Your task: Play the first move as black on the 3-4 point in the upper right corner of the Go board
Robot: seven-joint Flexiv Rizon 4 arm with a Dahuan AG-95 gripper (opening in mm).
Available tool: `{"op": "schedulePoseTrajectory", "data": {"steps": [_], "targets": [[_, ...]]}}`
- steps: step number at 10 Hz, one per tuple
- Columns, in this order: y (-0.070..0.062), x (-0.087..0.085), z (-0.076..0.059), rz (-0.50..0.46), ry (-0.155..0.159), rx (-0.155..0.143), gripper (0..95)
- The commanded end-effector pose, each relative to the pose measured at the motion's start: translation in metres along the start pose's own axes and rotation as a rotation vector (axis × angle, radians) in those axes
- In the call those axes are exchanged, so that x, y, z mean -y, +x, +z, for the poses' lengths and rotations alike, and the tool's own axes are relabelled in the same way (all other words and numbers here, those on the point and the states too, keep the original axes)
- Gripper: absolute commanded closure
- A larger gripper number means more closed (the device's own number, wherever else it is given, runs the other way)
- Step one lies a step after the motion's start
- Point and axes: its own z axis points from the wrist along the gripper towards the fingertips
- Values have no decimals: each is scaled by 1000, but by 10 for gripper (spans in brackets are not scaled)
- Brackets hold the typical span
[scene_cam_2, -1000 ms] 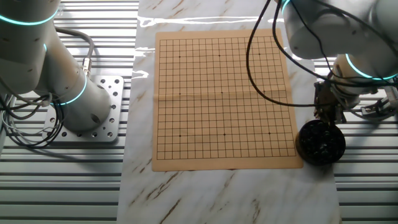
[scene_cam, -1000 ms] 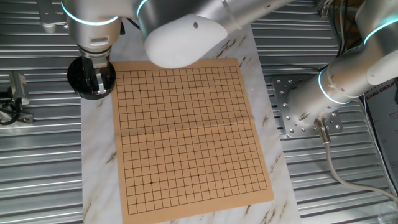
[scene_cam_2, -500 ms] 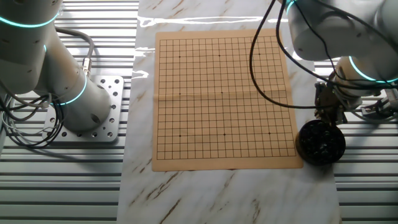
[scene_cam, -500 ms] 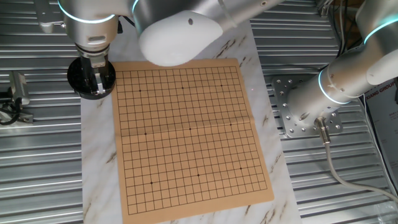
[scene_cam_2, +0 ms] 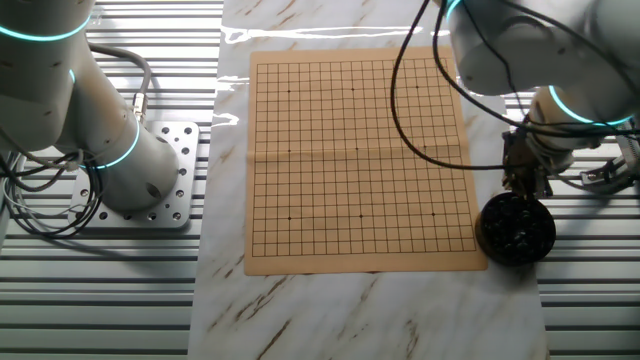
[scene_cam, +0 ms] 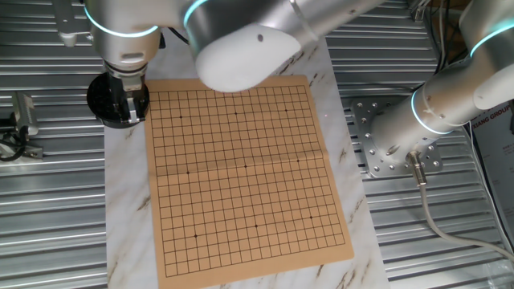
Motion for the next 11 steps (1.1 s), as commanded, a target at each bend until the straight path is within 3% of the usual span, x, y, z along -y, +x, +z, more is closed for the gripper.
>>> {"op": "schedulePoseTrajectory", "data": {"steps": [1, 11], "targets": [[3, -1, -1, 0, 6, -2, 950], [21, -35, -8, 74, 33, 6, 950]]}}
